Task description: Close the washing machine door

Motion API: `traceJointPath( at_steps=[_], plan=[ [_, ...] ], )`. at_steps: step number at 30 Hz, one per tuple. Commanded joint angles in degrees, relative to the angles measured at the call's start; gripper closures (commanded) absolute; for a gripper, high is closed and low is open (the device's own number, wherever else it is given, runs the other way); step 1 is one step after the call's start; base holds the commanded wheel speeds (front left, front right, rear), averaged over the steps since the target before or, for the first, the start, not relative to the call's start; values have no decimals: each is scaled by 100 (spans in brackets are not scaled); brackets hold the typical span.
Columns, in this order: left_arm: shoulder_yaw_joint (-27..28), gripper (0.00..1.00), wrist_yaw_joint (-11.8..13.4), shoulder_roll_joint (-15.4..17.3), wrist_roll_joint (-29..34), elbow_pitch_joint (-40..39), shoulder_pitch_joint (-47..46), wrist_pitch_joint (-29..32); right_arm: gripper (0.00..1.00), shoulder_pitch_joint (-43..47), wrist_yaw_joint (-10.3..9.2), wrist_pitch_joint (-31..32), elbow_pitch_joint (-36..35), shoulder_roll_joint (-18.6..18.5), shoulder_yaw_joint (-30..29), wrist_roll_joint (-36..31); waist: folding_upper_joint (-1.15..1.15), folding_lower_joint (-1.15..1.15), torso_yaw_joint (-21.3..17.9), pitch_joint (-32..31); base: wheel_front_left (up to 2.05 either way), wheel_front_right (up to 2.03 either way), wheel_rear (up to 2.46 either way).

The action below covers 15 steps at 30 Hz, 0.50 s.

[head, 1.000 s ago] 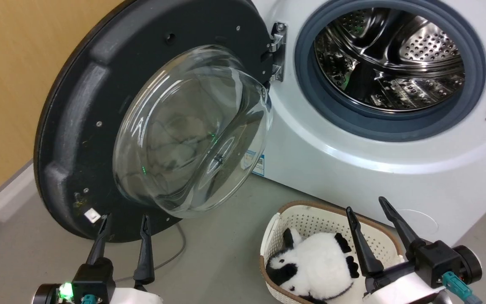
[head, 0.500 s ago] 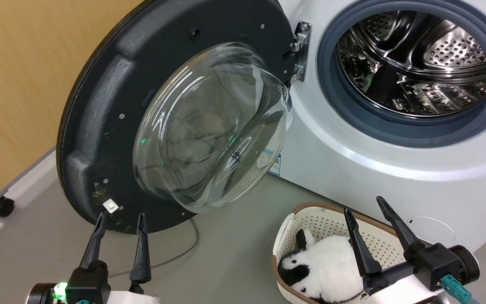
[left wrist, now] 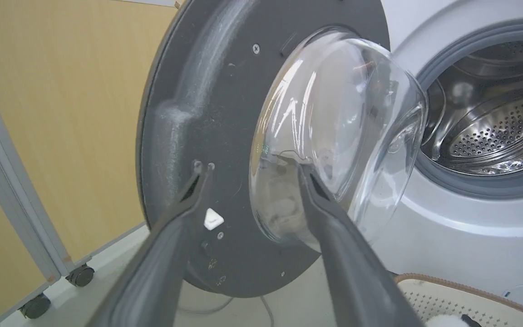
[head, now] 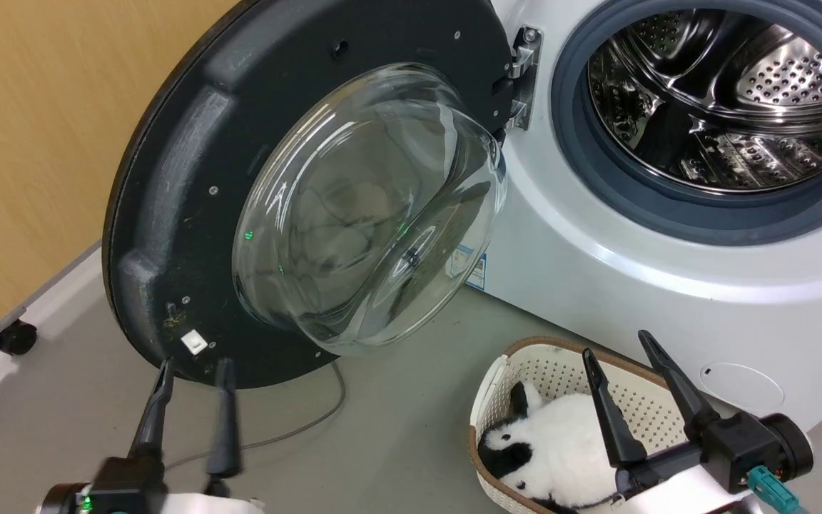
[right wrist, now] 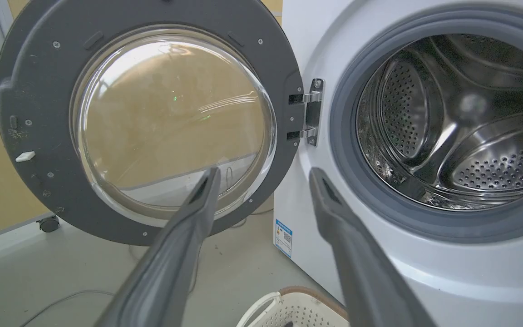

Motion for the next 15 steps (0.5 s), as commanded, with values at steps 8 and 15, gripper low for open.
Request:
traceJointPath(
  at_steps=[8, 15],
  plan=[
    [749, 100, -359, 336, -525, -578, -245, -32, 0, 21, 5, -26, -87, 4, -44, -94, 0, 0, 0, 59, 0, 0, 0],
    [1729, 100, -671, 983, -1637, -252, -1218, 439, 0, 36, 5, -26, -168, 4, -135, -222, 0, 0, 0, 196, 0, 0, 0]
  ],
)
